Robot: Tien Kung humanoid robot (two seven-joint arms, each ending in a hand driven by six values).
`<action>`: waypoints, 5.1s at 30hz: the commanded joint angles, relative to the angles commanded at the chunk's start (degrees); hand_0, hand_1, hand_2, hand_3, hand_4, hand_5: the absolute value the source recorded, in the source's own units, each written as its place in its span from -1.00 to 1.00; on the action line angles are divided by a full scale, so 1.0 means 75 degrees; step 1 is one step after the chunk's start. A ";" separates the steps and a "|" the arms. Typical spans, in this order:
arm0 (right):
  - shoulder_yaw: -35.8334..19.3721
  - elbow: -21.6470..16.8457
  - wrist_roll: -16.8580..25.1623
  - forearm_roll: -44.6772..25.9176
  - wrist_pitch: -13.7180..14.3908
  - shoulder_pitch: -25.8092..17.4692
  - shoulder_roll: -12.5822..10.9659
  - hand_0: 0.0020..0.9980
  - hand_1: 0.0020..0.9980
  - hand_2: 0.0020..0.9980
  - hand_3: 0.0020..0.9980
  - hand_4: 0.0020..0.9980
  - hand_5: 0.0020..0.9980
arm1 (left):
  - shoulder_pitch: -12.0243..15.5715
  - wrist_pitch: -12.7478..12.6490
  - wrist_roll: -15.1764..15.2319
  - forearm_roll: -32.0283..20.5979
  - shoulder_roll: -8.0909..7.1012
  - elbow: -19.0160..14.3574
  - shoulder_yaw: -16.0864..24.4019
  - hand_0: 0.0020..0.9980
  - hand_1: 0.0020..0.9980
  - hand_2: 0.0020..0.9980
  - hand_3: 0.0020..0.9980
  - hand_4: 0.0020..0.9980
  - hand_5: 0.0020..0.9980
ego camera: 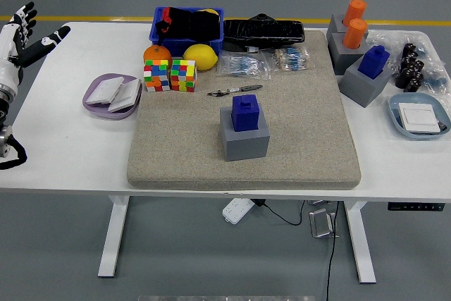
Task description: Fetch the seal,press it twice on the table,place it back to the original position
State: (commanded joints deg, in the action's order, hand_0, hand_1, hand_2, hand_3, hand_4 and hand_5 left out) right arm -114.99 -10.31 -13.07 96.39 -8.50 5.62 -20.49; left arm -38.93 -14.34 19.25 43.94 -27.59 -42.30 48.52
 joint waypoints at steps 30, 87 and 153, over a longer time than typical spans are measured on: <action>0.0038 0.0000 0.0006 -0.0063 -0.0002 -0.0032 -0.0051 0.58 0.44 0.45 0.32 0.61 -0.02 | 0.0037 -0.0053 -0.0130 0.0024 0.0026 -0.0107 0.0044 0.99 1.00 1.00 1.00 1.00 -0.18; 0.0077 0.0000 -0.0006 -0.0124 0.0006 0.0042 -0.0105 0.58 0.44 0.45 0.33 0.61 -0.02 | 0.0043 -0.0044 -0.0122 0.0027 0.0055 -0.0215 0.0122 0.98 1.00 1.00 1.00 1.00 -0.23; 0.0071 0.0000 -0.0008 -0.0111 -0.0010 0.0046 -0.0082 0.58 0.44 0.46 0.33 0.61 -0.02 | 0.0006 -0.0020 -0.0153 0.0051 0.0060 -0.0272 0.0103 0.98 1.00 1.00 0.99 0.99 -0.22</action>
State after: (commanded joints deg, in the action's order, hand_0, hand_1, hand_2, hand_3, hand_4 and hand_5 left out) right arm -114.46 -10.31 -13.13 95.56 -8.57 5.96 -21.11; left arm -38.88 -14.49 18.09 44.33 -27.14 -44.34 49.29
